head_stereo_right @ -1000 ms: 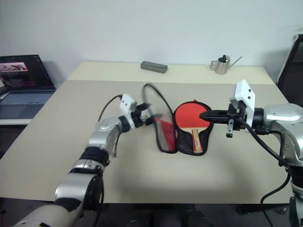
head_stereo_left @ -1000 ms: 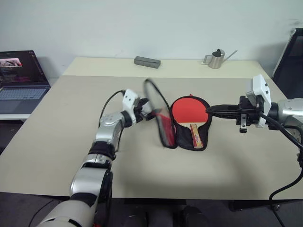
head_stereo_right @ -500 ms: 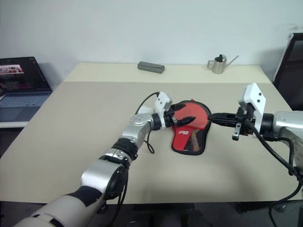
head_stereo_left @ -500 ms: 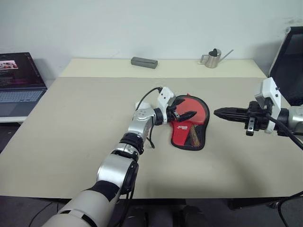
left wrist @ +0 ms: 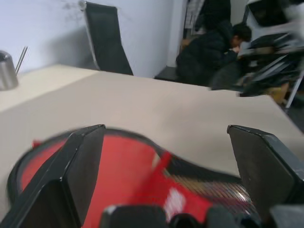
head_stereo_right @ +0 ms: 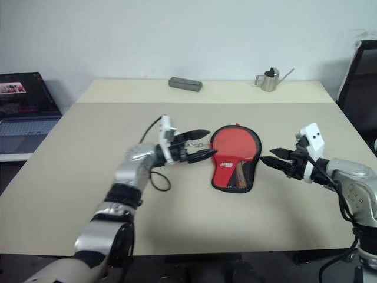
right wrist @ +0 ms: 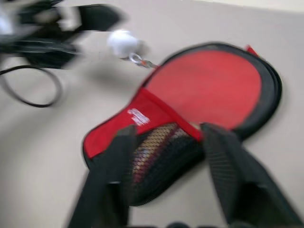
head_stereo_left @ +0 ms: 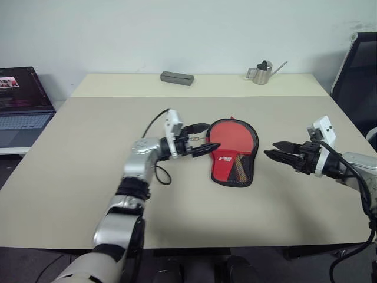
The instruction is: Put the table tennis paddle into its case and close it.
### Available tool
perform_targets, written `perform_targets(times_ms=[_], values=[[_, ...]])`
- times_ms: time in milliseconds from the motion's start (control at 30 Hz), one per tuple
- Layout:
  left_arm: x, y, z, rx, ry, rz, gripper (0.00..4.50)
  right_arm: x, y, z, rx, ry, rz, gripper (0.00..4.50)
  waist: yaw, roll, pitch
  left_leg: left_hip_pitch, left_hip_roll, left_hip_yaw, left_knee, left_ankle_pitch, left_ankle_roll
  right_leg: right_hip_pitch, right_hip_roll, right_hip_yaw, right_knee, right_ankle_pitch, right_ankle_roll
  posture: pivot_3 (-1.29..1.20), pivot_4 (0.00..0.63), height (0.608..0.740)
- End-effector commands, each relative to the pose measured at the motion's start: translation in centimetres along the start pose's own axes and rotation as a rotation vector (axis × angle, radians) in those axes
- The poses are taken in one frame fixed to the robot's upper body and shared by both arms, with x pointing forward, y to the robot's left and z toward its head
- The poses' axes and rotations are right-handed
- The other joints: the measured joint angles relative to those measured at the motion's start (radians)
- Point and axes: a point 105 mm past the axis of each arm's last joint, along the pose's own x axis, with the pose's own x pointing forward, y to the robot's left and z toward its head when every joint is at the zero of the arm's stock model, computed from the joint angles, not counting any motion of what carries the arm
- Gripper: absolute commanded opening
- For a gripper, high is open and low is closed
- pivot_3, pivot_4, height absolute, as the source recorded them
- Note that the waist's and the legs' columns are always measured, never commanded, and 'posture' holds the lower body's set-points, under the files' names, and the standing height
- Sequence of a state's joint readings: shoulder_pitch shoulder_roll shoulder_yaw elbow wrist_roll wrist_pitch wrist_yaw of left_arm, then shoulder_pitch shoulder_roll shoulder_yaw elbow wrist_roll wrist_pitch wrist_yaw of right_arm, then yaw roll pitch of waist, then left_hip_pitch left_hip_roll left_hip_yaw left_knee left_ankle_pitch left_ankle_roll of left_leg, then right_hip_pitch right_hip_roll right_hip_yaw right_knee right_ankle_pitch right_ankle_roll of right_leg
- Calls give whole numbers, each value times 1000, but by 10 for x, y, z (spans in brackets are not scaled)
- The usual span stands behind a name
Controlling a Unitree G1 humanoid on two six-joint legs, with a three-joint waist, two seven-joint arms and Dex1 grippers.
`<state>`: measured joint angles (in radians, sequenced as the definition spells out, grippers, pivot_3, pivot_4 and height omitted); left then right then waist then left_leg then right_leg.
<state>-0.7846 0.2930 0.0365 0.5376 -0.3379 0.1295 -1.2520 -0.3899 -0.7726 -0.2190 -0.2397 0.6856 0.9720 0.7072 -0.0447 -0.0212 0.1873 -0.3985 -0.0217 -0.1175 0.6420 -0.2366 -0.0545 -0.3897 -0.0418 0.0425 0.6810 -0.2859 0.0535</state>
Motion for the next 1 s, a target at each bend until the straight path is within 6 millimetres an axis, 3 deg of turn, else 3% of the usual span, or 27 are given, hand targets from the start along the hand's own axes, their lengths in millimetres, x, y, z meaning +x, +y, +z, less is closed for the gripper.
perform_targets(times_ms=[33,100,333,400,700,1000], values=[[-16,-14,33,46,-34,-52,4500,5,-3,4,-30,-8,0,3924,1,0,0,0,0,0,0,0,0,0,0,0,0,0,0,0,150,740],[-29,-19,38,30,-22,-44,4500,11,-4,1,-51,10,6,4477,1,0,0,0,0,0,0,0,0,0,0,0,0,0,0,0,150,740],[-62,-23,43,9,31,54,4500,28,0,-8,-47,54,75,4477,2,0,0,0,0,0,1,0,0,1,0,0,0,0,0,0,150,740],[-64,-26,44,11,35,60,4500,32,0,-8,2,50,78,4477,3,0,0,0,0,0,1,0,0,1,0,-1,0,0,0,0,150,740],[-63,-34,51,29,35,55,4500,46,-38,-11,201,51,-164,4477,4,0,0,0,0,0,0,0,0,0,0,0,-1,0,0,0,150,740],[-61,-32,56,43,34,51,4500,55,-29,-24,267,77,-148,4477,3,0,0,0,0,1,0,0,0,0,0,0,-1,0,0,0,150,740]])
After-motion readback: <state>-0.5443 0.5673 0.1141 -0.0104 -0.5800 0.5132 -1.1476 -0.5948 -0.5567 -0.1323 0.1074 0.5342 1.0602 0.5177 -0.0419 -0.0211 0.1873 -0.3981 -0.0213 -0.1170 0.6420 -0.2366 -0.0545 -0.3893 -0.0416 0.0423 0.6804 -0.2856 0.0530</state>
